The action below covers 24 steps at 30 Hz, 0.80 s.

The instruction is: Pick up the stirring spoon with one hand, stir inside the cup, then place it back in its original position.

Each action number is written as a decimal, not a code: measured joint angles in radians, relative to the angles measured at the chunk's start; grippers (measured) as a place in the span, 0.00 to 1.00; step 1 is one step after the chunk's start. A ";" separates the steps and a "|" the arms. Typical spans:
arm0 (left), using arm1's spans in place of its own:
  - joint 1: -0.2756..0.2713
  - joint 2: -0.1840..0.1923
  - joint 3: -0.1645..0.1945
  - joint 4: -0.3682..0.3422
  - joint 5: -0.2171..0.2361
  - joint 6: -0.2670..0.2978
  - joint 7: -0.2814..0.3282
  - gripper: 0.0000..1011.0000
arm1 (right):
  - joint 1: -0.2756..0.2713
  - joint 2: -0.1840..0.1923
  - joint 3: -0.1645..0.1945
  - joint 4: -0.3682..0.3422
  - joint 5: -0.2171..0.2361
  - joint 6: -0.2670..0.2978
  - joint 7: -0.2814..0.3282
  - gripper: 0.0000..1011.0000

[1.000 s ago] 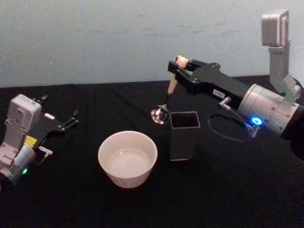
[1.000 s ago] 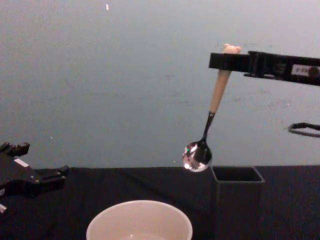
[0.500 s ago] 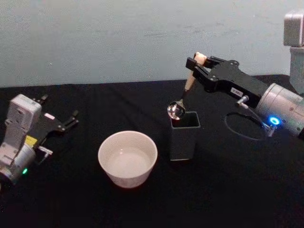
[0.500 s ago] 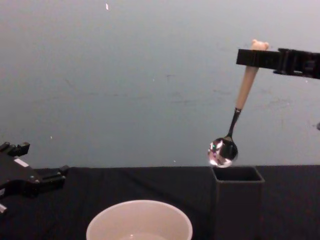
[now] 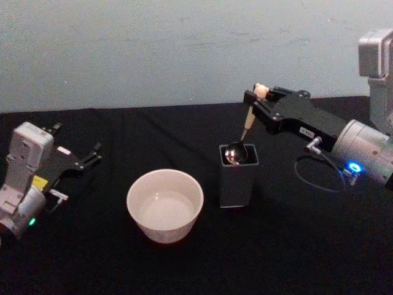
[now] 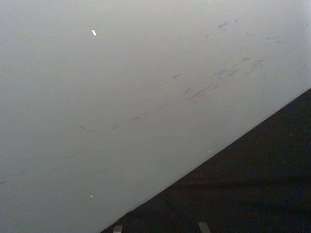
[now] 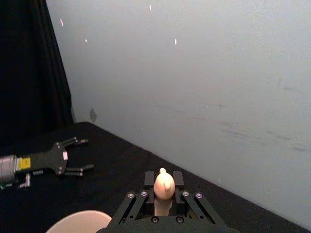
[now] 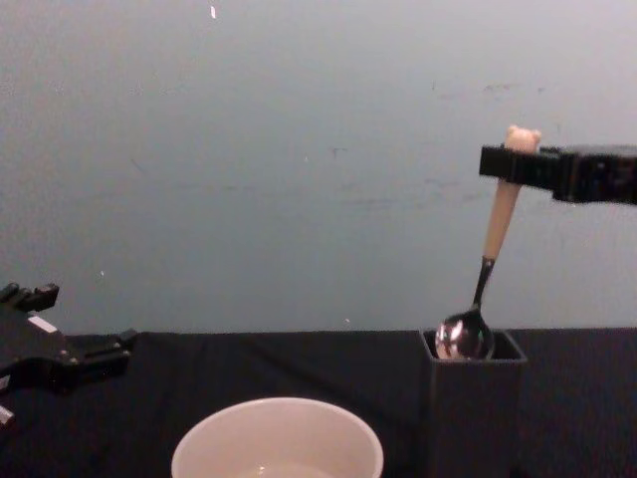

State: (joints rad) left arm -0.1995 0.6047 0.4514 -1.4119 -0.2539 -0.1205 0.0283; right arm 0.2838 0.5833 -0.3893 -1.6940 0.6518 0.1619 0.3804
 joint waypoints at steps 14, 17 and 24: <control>0.000 0.000 0.000 0.000 0.000 0.000 0.000 0.99 | 0.002 -0.020 -0.032 0.063 -0.057 0.025 0.011 0.22; 0.000 0.000 0.000 0.000 0.000 0.000 0.000 0.99 | -0.001 -0.026 -0.035 0.072 -0.066 0.034 0.010 0.22; 0.000 0.000 0.000 0.000 0.000 0.000 0.000 0.99 | -0.003 -0.042 -0.036 0.097 -0.078 0.052 0.007 0.22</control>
State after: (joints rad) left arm -0.1995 0.6047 0.4514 -1.4120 -0.2539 -0.1205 0.0283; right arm 0.2811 0.5410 -0.4256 -1.5966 0.5738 0.2134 0.3871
